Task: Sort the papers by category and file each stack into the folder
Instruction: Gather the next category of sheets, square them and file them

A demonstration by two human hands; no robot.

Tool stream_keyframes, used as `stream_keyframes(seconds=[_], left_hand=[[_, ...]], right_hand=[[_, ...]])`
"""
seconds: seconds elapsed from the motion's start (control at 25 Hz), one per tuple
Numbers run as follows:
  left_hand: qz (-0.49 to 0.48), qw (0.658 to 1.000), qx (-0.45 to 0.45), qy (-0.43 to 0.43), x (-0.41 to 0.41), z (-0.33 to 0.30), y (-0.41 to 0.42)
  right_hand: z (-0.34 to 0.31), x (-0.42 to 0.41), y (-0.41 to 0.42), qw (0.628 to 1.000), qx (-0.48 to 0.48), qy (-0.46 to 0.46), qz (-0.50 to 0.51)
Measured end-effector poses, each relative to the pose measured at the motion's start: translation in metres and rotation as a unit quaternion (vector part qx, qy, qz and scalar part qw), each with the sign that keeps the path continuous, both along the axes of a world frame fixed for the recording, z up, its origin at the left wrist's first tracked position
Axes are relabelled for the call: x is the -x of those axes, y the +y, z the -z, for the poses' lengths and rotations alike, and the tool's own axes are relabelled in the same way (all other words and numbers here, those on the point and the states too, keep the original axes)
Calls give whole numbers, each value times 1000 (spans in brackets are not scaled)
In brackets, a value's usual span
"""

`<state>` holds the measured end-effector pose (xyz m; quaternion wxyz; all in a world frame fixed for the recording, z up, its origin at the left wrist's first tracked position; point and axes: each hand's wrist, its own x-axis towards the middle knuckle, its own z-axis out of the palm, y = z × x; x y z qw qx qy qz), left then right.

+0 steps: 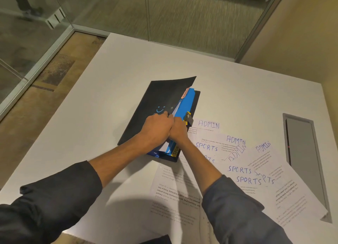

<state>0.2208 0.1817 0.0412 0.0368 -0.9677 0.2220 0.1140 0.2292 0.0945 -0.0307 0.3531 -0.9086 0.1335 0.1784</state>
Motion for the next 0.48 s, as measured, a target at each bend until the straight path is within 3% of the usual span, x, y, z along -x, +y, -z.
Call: stream_keyframes(seconds=[0.24,0.36,0.48], left_hand=[[-17,999,22,22,3,10,-4],[-1,999,51,14,2,14,2],[6,999,42,15,2,19,4]], right_hand=[[10,-3,-2,998,18,-1,-63],[1,11,-8,995,-12,-46,84],[-2,19,-26,967,41,-156,198]])
